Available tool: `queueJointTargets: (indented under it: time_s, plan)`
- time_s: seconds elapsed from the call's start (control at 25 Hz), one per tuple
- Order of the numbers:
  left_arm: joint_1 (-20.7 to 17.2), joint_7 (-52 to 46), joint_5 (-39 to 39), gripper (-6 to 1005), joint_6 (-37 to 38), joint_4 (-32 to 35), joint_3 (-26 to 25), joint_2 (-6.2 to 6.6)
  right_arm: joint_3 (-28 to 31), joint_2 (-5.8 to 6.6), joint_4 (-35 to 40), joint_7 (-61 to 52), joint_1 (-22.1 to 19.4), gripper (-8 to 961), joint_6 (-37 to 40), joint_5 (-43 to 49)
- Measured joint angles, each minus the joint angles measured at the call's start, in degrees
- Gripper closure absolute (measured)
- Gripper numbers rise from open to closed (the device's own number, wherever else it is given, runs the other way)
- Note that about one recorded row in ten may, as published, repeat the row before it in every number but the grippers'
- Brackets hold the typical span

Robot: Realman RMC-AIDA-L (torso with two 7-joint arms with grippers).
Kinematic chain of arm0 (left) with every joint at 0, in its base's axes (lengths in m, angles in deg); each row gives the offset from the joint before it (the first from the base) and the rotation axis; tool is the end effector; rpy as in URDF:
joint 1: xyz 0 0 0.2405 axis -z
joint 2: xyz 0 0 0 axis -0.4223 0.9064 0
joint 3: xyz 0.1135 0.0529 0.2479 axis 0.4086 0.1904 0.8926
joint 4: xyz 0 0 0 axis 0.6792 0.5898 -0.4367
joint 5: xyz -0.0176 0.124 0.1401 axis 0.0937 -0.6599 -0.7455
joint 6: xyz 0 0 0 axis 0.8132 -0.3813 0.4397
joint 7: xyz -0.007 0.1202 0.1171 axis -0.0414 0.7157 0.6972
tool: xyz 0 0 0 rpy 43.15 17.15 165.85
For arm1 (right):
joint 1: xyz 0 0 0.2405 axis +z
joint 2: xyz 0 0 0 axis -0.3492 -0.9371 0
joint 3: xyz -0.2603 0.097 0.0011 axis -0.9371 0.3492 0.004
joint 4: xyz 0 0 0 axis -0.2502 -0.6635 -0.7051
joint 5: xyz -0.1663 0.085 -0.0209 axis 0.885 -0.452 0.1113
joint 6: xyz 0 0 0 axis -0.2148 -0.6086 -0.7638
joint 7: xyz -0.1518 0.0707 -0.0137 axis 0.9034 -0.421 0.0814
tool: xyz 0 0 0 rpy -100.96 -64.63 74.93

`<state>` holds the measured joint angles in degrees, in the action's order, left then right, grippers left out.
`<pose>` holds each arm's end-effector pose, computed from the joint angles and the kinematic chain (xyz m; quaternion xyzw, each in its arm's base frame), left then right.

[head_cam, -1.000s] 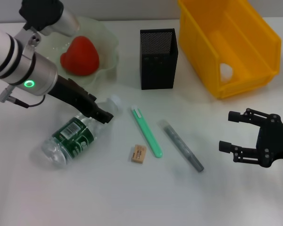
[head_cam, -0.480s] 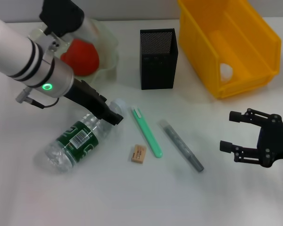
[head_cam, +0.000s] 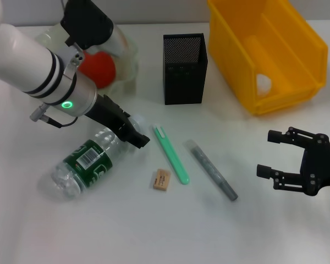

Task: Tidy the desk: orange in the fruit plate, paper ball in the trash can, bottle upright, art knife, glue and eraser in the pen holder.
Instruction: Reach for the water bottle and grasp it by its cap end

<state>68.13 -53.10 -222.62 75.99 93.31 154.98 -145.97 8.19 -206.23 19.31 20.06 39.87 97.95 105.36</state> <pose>-0.2144 0.3842 -0.0825 -0.9496 -0.2466 0.1326 0.1409 0.3091 0.2625 -0.0243 -0.9338 0.1476 0.2738 0.1770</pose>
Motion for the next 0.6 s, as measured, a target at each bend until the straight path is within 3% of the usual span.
queueJointTargets:
  time_s: [0.2, 0.52, 0.6]
  plan:
    - [-0.08, 0.0, 0.32, 230, -1.63, -0.09, 2.28, 0.0, 0.16, 0.0, 0.07, -0.06, -0.24, 137, 0.04, 0.0]
    - [-0.43, 0.0, 0.03, 301, -2.78, -0.12, 3.3, 0.0, 0.8, 0.0, 0.11, -0.15, -0.54, 137, 0.55, -0.04]
    - [-0.43, 0.0, 0.01, 362, -2.79, -0.12, 3.4, 0.0, 0.8, 0.0, 0.1, -0.17, -0.54, 137, 0.55, -0.06]
